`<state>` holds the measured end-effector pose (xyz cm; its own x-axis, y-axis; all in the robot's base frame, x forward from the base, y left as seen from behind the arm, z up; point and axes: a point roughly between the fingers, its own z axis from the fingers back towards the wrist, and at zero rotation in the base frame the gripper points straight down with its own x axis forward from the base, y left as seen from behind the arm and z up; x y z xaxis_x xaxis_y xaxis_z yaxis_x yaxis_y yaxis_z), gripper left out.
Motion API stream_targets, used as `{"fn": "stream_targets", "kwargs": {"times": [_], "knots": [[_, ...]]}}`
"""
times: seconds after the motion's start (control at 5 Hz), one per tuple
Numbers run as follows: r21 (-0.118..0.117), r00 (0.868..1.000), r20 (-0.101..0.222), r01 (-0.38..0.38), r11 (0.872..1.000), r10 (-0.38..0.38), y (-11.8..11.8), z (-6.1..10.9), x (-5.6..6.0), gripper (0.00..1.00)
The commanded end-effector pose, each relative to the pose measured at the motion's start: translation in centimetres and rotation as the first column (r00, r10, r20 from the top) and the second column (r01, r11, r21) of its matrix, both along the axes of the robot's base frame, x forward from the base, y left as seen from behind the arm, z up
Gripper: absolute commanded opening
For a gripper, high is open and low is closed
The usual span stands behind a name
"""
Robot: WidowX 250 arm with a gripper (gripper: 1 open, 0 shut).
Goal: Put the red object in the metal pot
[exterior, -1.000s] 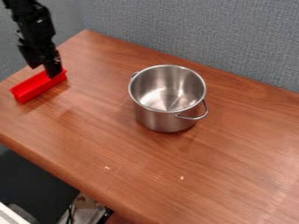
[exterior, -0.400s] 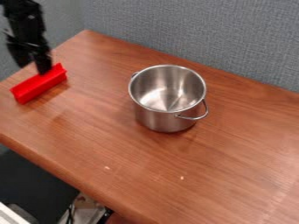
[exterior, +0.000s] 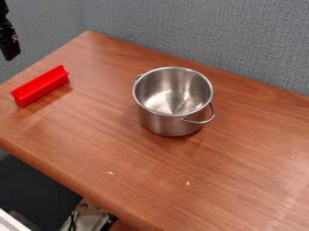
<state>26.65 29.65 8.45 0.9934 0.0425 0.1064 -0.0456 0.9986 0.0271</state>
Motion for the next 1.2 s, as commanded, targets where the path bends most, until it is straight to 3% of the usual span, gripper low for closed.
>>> {"fn": "stream_targets", "kwargs": {"times": [0.0, 0.2, 0.4, 0.6, 1.0], "knots": [[0.018, 0.998, 0.029, 0.062, 0.998, -0.062, -0.3, -0.4, 1.2, 1.00], [0.000, 0.989, 0.035, 0.147, 0.989, -0.147, -0.8, 0.3, 1.1, 1.00], [-0.008, 0.974, 0.038, 0.225, 0.974, -0.224, -0.4, 0.6, 0.9, 0.00], [0.005, 0.972, 0.046, 0.229, 0.973, -0.229, -0.9, 0.5, 1.4, 1.00], [0.029, 0.968, 0.062, 0.243, 0.970, -0.245, -2.0, 0.2, 2.7, 1.00]]}}
